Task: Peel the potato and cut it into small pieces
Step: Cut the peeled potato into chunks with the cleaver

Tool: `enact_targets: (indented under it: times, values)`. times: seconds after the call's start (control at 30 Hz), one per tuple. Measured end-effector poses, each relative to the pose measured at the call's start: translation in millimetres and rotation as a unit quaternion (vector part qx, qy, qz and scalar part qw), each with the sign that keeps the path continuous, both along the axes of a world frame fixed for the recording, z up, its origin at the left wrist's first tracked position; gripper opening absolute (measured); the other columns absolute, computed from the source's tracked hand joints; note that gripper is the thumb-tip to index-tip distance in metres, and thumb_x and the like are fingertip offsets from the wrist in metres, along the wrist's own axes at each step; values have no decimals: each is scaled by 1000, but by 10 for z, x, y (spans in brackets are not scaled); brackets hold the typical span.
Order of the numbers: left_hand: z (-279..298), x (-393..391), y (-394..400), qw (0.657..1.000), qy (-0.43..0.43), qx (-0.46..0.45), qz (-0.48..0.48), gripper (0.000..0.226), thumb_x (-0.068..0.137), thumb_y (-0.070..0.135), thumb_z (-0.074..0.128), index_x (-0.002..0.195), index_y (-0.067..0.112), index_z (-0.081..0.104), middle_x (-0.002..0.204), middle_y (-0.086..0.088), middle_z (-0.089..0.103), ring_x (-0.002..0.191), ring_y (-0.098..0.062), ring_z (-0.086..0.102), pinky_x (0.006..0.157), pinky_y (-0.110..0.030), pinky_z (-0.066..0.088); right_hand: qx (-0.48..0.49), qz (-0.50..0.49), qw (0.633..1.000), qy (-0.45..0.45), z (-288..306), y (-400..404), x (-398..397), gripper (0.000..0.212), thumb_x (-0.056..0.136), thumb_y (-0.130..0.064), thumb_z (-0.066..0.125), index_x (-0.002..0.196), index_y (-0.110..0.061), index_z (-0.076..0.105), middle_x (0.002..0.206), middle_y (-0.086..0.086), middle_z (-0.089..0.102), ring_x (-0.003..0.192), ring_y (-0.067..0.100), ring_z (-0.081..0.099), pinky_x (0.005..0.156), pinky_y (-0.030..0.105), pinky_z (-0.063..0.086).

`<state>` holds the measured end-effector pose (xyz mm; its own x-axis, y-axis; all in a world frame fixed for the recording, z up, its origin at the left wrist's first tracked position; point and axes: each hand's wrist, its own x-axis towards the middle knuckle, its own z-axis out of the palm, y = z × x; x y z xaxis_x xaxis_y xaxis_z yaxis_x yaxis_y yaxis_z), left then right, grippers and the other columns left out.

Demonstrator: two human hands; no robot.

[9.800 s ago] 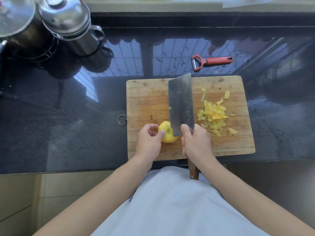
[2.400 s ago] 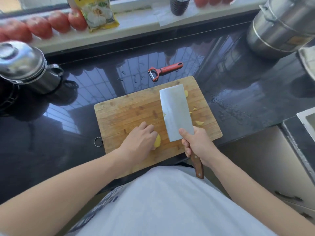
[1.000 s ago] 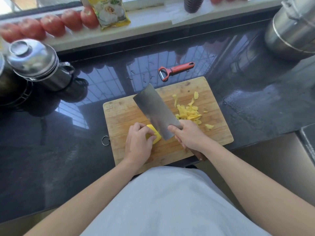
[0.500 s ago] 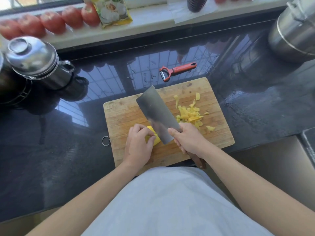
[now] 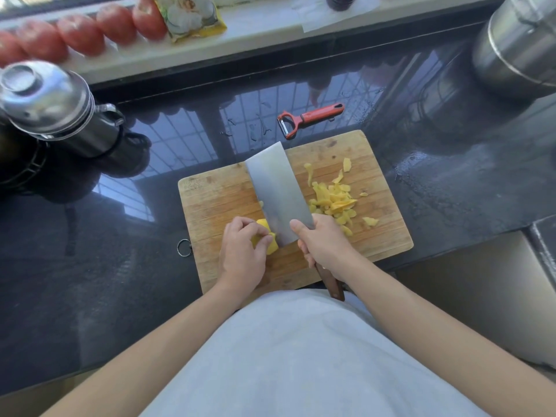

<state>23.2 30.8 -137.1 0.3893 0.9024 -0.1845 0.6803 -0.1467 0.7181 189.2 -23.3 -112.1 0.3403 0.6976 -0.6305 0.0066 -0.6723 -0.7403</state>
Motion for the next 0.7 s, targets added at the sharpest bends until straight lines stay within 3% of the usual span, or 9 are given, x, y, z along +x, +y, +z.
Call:
enact_targets:
  times: [0.2, 0.3, 0.5, 0.7]
  values:
    - [19, 1, 3, 1000, -20, -11, 9, 10, 93, 13, 77, 85, 20, 74, 100, 5, 55, 103, -18, 49, 83, -21, 29, -1, -62, 996, 71, -23, 9, -43, 28, 103, -29, 55, 106, -2, 60, 59, 5, 48, 37, 17, 38, 39, 28, 38]
    - [47, 3, 15, 999, -34, -37, 21, 19, 94, 12, 76, 81, 25, 70, 101, 3, 56, 105, -18, 50, 86, -23, 31, 4, -79, 992, 95, -24, -11, -70, 24, 103, -30, 55, 105, -7, 62, 59, 3, 48, 39, 17, 39, 41, 28, 37]
    - [59, 26, 24, 998, -19, -53, 25, 12, 95, 14, 74, 83, 16, 78, 102, 3, 54, 107, -19, 49, 88, -23, 30, 26, -139, 982, 125, -87, -72, -166, 19, 103, -28, 56, 97, -11, 61, 60, 5, 48, 41, 18, 38, 42, 28, 39]
    - [74, 53, 17, 996, -27, -67, 48, 10, 94, 15, 75, 84, 15, 76, 99, 5, 53, 105, -22, 51, 92, -35, 39, 46, -178, 973, 137, -177, -132, -265, 17, 104, -30, 54, 99, -15, 60, 57, 2, 49, 41, 19, 39, 44, 29, 39]
